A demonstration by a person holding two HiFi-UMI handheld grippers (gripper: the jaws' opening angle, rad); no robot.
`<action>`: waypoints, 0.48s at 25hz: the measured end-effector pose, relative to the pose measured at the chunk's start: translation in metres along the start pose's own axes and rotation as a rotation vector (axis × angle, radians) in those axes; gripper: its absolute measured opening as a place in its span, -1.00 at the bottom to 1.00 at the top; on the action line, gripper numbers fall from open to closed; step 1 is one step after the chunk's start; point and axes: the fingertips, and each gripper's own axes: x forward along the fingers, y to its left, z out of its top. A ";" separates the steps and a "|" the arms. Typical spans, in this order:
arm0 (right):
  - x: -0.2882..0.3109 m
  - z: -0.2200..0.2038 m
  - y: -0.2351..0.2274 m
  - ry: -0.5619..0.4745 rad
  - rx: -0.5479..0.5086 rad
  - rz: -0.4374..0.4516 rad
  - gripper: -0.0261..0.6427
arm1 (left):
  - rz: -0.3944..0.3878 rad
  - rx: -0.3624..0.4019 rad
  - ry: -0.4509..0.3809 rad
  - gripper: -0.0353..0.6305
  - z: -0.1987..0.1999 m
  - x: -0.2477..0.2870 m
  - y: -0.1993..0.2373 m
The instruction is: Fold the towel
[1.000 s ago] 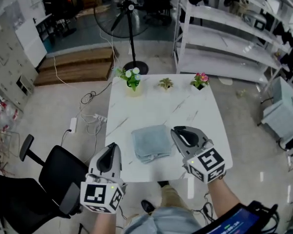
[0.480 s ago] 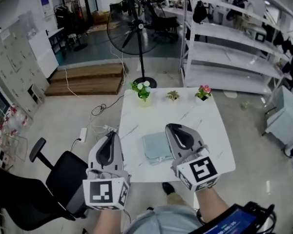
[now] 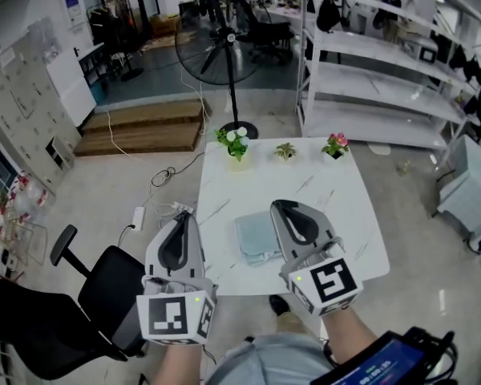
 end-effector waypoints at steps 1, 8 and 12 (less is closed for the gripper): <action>0.000 0.001 0.000 -0.003 0.001 -0.002 -0.87 | -0.003 0.000 0.001 -0.87 -0.001 0.000 -0.001; 0.000 0.008 0.003 -0.032 -0.008 -0.002 -0.87 | -0.011 0.005 -0.005 -0.87 0.000 0.000 -0.003; -0.002 0.009 0.004 -0.035 -0.011 0.001 -0.87 | -0.012 0.004 -0.004 -0.87 -0.001 -0.001 -0.006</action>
